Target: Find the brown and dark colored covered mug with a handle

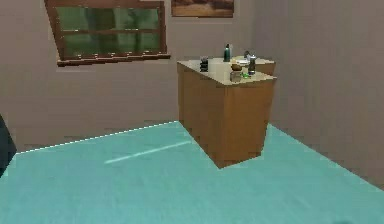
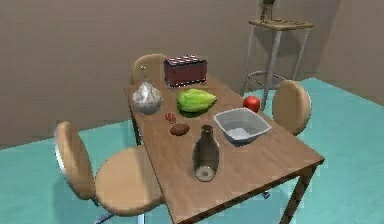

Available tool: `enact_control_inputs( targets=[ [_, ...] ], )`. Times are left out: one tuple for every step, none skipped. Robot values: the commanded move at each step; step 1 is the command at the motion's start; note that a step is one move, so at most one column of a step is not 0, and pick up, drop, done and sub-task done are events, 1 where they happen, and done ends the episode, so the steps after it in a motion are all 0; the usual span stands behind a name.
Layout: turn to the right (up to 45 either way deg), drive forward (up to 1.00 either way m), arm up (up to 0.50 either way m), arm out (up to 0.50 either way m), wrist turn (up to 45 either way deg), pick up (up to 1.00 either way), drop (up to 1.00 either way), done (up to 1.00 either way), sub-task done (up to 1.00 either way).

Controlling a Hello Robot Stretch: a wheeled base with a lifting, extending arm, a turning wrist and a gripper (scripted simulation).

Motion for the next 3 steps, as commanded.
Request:
enact_control_inputs(
  targets=[
    [0.0, 1.00, 0.00, 0.00, 0.0, 0.00, 0.00, 0.00, 0.00],
    [0.0, 0.30, 0.00, 0.00, 0.0, 0.00, 0.00, 0.00, 0.00],
    [0.0, 0.00, 0.00, 0.00, 0.0, 0.00, 0.00, 1.00, 0.00]
  ],
)
